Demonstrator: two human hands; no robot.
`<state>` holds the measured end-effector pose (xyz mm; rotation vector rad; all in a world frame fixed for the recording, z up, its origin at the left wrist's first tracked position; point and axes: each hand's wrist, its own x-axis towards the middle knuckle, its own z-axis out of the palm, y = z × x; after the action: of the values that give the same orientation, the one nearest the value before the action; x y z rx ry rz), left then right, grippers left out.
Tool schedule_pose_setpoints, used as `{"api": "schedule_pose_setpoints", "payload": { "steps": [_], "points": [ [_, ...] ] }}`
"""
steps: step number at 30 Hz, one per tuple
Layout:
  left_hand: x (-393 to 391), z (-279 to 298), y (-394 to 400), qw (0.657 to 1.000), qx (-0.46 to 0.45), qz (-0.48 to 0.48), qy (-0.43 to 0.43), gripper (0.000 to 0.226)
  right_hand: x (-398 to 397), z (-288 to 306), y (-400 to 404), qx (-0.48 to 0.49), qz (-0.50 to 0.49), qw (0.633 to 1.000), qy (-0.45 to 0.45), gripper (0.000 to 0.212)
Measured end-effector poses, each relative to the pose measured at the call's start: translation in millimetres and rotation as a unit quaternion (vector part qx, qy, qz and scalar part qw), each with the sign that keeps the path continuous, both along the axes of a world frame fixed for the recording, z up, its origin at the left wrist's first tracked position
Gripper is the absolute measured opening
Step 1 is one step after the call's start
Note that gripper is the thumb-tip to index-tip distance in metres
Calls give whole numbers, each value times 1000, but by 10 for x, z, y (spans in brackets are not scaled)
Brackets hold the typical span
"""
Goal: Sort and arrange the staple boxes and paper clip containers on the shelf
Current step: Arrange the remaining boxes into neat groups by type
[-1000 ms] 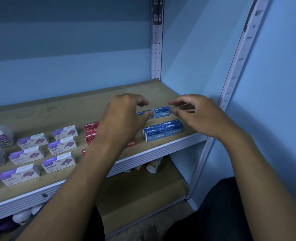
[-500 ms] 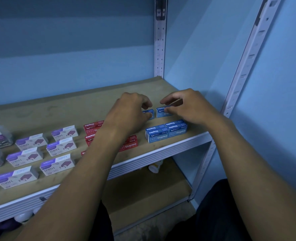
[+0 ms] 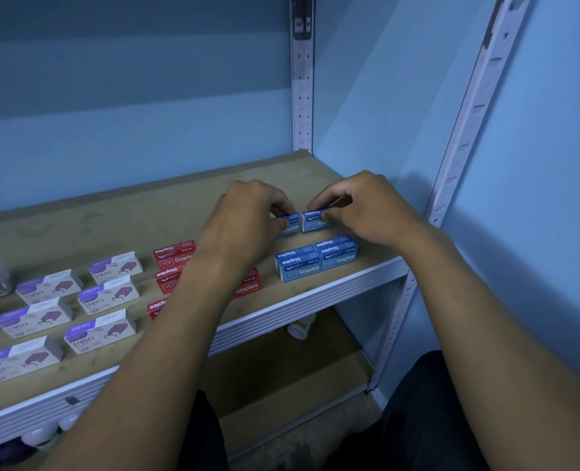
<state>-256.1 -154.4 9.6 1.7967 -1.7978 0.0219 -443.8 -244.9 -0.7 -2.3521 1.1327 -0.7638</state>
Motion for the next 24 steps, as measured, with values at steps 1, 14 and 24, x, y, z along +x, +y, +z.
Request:
{"api": "schedule_pose_setpoints", "payload": {
  "steps": [1,14,24],
  "points": [
    [-12,14,16,1000,-1,-3,1,19,-11,15,13,0,3,1000,0,22],
    [-107,75,228,999,19,-25,21,18,-179,116,199,-18,23,1000,-2,24],
    [-156,44,298,999,44,-28,-7,19,-220,72,258,19,37,999,16,23]
  ]
}}
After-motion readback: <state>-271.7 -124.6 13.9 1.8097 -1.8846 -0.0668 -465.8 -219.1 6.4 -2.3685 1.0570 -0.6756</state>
